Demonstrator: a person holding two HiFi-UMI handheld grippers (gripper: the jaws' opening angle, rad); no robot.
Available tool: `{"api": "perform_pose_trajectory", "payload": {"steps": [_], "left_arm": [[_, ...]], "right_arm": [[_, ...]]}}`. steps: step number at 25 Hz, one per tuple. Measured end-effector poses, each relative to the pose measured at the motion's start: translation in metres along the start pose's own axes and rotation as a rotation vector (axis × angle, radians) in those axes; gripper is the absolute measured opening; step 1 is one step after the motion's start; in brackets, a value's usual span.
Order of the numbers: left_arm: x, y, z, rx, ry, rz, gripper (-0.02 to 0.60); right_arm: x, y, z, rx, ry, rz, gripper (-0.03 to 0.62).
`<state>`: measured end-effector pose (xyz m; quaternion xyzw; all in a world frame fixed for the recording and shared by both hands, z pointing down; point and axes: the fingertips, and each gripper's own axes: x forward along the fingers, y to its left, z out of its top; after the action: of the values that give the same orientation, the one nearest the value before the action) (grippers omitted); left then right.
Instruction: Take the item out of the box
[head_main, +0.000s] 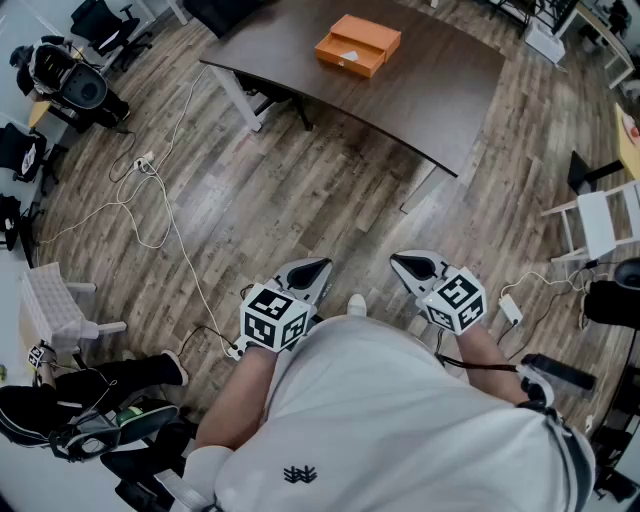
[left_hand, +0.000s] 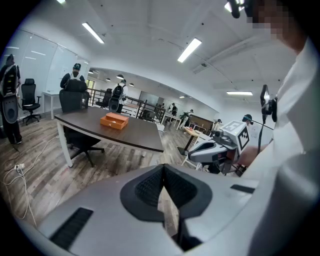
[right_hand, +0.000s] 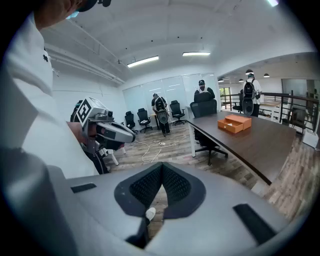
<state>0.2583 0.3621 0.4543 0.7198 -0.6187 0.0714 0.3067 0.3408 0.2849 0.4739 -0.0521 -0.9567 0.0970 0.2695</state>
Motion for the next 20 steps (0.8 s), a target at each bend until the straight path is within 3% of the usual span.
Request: {"api": "perform_pose_trajectory", "payload": {"steps": [11, 20], "left_arm": [[0.028, 0.028, 0.014, -0.009, 0.015, 0.002, 0.011], [0.065, 0.103, 0.050, 0.005, 0.008, -0.064, 0.011]], "right_arm": [[0.025, -0.034, 0.005, 0.001, 0.017, 0.018, 0.002], [0.082, -0.086, 0.041, 0.015, 0.028, -0.035, 0.002]]}}
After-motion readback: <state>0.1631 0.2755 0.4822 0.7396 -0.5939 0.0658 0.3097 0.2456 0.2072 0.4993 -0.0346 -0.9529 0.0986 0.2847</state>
